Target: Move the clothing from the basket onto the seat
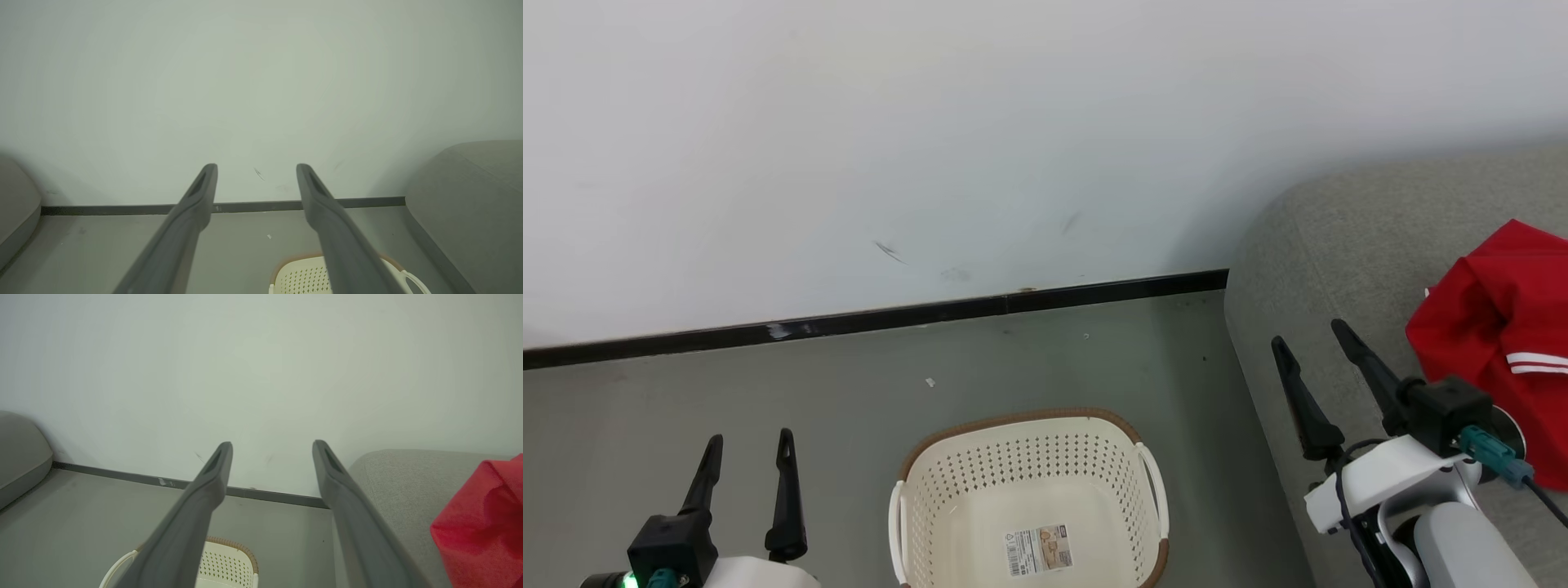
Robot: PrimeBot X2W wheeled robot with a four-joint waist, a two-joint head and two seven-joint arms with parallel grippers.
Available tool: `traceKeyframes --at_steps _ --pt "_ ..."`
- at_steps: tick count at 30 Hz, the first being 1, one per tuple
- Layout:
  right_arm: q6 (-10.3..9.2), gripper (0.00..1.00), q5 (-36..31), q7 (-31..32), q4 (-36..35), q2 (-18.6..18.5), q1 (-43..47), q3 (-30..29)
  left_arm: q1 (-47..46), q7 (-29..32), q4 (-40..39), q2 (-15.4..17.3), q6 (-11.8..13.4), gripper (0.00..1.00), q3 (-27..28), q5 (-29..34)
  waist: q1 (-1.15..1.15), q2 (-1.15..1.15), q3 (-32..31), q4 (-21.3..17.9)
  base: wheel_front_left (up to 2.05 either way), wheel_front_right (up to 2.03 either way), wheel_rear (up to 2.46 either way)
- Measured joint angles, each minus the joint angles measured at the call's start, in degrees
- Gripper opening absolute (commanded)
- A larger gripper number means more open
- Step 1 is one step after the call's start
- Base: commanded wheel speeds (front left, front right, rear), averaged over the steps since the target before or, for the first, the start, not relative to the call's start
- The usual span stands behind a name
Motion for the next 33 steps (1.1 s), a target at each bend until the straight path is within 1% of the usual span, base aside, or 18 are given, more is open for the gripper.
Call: traceKeyframes --at_steps 7,20,28,30,33 --pt "0.00 1.00 -0.20 0.00 -1.38 1.46 3.33 -0.08 0.71 -0.04 1.20 -0.15 -0.03 1.00 -0.59 -0.01 0.00 0.00 -1.46 1.88 0.00 0.00 0.00" --pt "0.00 1.00 -0.49 0.00 -3.63 2.58 9.64 -1.86 1.35 -0.04 2.78 -0.58 -0.27 1.00 -1.46 -0.13 0.00 0.00 -3.54 4.30 0.00 0.00 0.00" --pt "0.00 1.00 -0.48 0.00 -4.76 2.87 12.31 -2.04 1.35 0.02 3.03 -0.78 -0.35 1.00 -1.78 -0.15 0.00 0.00 -3.84 4.38 0.00 0.00 0.00" --pt "0.00 1.00 -0.48 0.00 -4.92 2.87 12.44 -2.11 1.35 0.03 3.12 -0.78 -0.87 1.00 -2.04 -0.16 0.00 0.00 -3.79 4.26 0.00 0.00 0.00" --pt "0.00 1.00 -0.48 0.00 -5.39 2.87 12.45 -2.14 1.35 0.12 3.38 -0.78 -0.87 1.00 -2.32 -0.16 0.00 0.00 -3.68 4.00 0.00 0.00 0.00"
